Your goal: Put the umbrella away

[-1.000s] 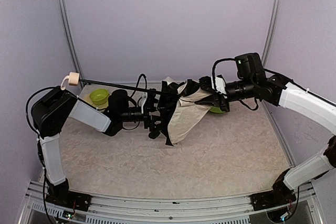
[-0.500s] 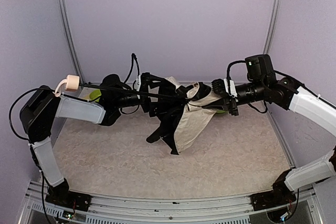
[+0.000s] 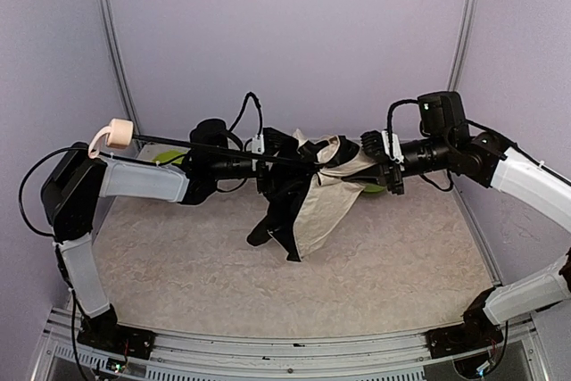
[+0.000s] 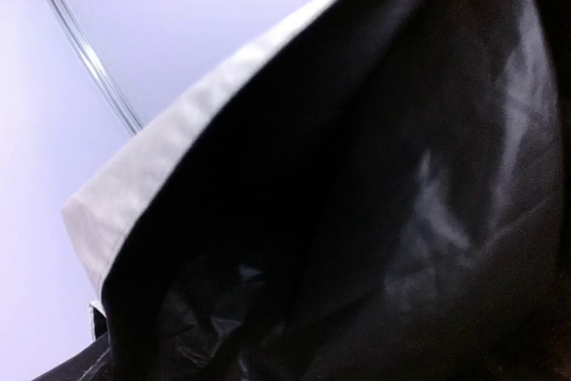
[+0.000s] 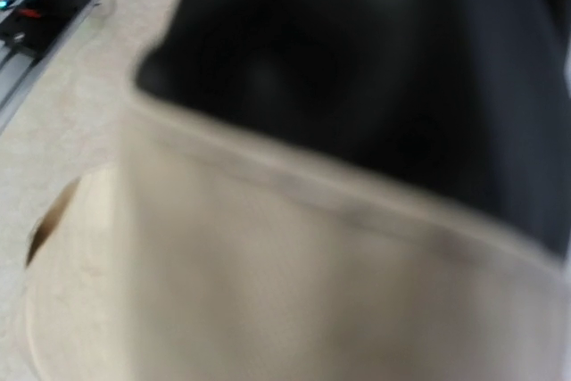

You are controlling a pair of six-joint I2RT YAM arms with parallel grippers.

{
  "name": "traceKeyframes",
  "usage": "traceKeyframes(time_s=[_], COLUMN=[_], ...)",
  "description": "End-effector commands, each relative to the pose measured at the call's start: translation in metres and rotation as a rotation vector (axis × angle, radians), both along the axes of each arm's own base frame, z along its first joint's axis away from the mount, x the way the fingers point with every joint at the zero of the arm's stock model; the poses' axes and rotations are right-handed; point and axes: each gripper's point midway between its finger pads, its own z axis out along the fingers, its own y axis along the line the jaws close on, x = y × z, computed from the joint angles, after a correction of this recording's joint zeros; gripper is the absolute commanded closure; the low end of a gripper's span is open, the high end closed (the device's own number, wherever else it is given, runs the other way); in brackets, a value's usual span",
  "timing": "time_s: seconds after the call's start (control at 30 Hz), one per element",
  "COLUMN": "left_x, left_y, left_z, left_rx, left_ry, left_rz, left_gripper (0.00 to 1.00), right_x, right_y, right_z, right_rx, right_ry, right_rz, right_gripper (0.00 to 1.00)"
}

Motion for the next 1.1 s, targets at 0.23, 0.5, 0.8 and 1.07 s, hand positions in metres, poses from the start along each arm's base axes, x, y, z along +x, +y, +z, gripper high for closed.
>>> traceKeyframes(time_s=[0.23,0.5,0.8,1.07], left_x=[-0.081,-0.113,-0.14,-0.097], left_y=[-0.01,-0.018,-0.018,-0.012], left_z=[-0.04,-0.028,0.017,-0.005], left_rx=[0.093,-0.003,-0.135,-0.202], left_ry=[0.256,0.443,0.543,0.752], left_rz=[-0.147,-0.286,-0.434,-0.25], left_gripper=[0.75,1.0,1.0,1.0], right_x=[0.096,0.117,0.115,0.054], right_y=[-0.013,0.006,0.026,0.058], right_z=[0.037,-0.015,-0.138,-0.201], right_rx=[0.107,0.089,-0.145,-0.253], right_ry=[-0.085,0.077,0.264,0.53], right_rz=[-0.484,-0.51,-0.582,-0.329], right_gripper=[1.0,1.0,1.0,0.97])
